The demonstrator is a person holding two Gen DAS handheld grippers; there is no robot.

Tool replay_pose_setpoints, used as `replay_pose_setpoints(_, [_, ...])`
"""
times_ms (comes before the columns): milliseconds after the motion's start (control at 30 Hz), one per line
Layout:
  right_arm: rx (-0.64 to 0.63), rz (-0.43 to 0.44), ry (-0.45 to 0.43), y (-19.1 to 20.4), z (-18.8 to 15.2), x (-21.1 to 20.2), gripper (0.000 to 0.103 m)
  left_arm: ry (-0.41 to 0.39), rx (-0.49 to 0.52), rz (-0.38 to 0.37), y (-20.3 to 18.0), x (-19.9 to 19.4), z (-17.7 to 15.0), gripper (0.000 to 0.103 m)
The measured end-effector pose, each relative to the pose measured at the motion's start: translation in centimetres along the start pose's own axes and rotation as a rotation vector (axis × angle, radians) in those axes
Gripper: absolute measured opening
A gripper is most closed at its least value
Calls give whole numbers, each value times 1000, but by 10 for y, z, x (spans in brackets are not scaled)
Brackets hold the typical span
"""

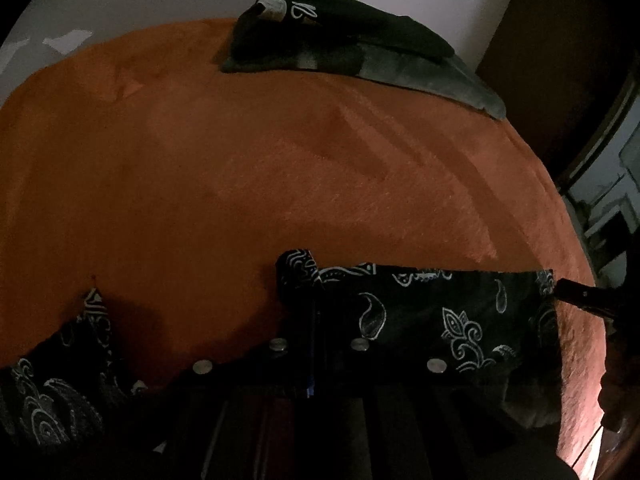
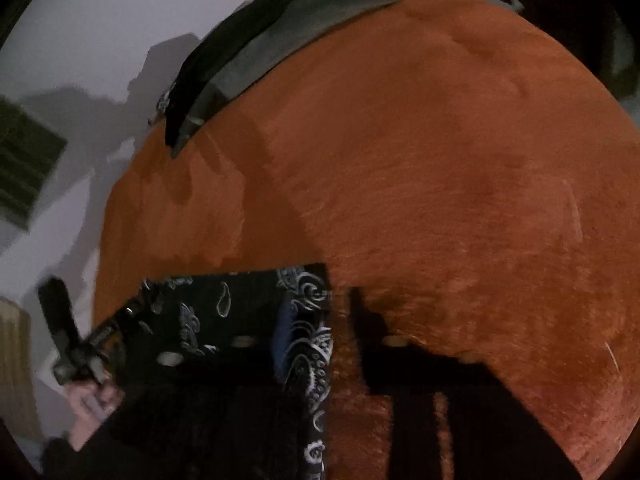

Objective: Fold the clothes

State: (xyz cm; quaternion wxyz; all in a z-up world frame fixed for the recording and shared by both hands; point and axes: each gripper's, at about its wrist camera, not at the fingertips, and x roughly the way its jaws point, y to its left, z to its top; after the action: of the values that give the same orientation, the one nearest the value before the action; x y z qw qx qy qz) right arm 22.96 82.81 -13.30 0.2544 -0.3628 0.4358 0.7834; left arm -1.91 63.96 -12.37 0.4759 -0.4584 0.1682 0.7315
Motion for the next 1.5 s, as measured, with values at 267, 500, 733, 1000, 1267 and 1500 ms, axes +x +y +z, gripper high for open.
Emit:
replay_pose_setpoints(267, [-21,-14,-38,14,-8,0,2,-5,-38,-46,3,1,-3,3])
replay_pose_setpoints(500, [-15,-80,-236,30,-31,-62,2,-1,18,-50,-21,11,-10,16])
replay_pose_setpoints(733, [37,-124,-58,13,-24,-6,2,-36,34,-39,-27,16,-6,4])
replay_pose_setpoints(1000, [10,-58,-18,19,-35,-2,44,-3,32,-48,-20,19,2,4])
replay_pose_setpoints(1267, [-70,-163,-103,33,-39,-14,2,-96,-31,-35,5,-8,9,16])
replay_pose_setpoints(1500, [6,-118,-52,20,-37,-3,24,-1,94,34,-24,26,-6,17])
